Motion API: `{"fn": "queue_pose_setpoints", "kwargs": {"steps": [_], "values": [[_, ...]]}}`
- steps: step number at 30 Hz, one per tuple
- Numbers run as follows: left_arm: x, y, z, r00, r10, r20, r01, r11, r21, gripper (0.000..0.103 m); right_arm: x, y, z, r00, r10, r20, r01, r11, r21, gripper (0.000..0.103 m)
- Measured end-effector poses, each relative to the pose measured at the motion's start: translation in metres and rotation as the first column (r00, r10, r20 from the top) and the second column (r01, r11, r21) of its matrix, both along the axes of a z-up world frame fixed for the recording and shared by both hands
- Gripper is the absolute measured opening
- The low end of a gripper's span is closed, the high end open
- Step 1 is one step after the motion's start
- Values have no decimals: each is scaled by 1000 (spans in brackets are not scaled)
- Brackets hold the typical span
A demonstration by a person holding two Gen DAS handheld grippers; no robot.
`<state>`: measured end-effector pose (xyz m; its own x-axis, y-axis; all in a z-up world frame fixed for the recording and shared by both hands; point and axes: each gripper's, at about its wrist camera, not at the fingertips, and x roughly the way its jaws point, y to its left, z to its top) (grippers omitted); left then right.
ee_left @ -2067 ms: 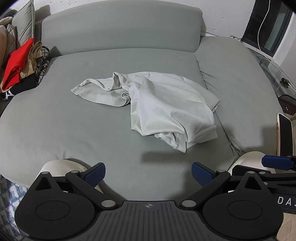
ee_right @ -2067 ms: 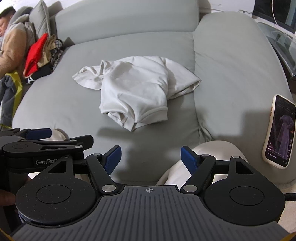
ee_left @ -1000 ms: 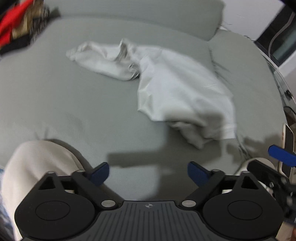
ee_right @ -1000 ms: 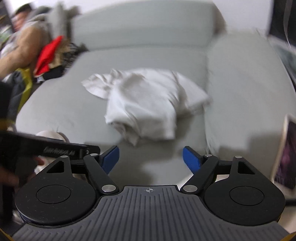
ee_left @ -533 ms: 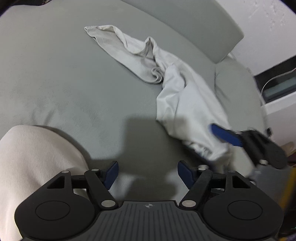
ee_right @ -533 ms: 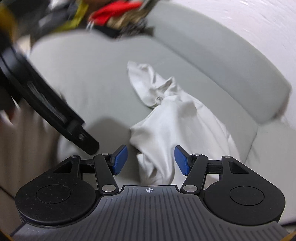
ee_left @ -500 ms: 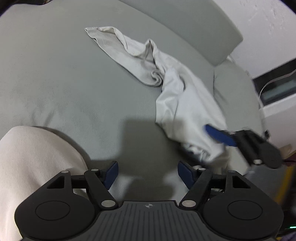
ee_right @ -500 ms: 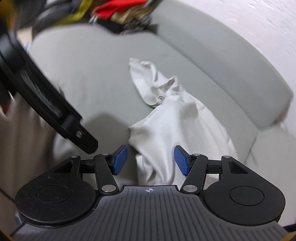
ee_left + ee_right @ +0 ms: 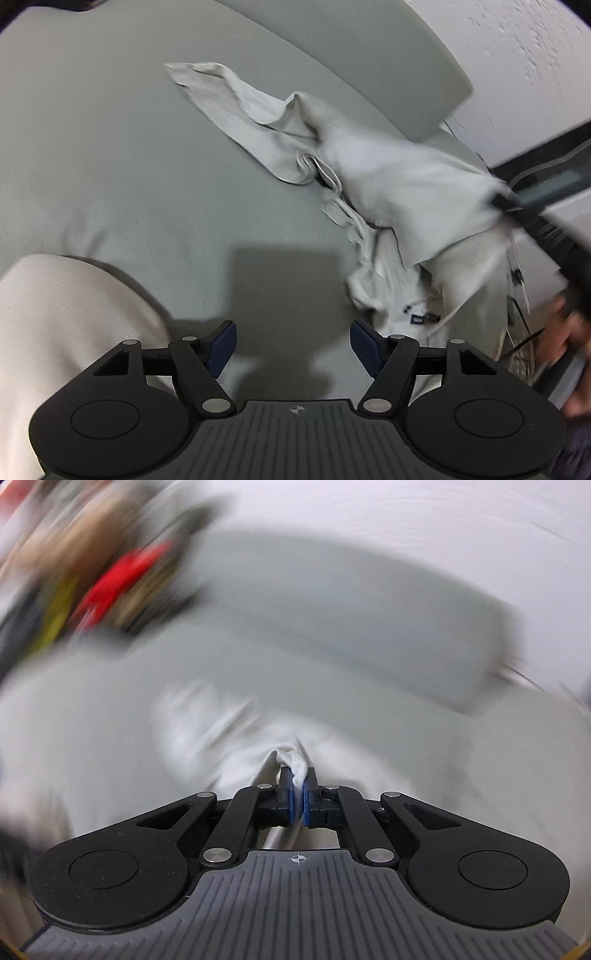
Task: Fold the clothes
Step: 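Move both grippers toward the crumpled white T-shirt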
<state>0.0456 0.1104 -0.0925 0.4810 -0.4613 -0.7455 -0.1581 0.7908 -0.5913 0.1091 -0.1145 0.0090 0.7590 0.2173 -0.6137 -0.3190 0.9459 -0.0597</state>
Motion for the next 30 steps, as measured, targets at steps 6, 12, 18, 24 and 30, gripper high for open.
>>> {"fn": "queue_pose_setpoints", "kwargs": {"steps": [6,12,18,24,30], "values": [[7,-39,4,995,-98,29,98,995,-19,65,-11,-188,24,767,-630,-118,641,749,168,3],[10,-78,-11,991,-132,-38,127,987,-100,64,-47,-237,-19,720,-590,-366,673,724,155,27],[19,-116,-21,986,-161,-43,148,963,-226,61,-90,-245,-25,765,-481,-429,626,712,317,43],[35,-146,-29,995,-81,-59,66,973,-222,58,-123,-230,-20,817,-389,-424,560,708,429,45],[53,-168,-40,996,-42,-73,27,979,-200,50,-131,-234,-28,836,-371,-405,537,705,462,45]]}}
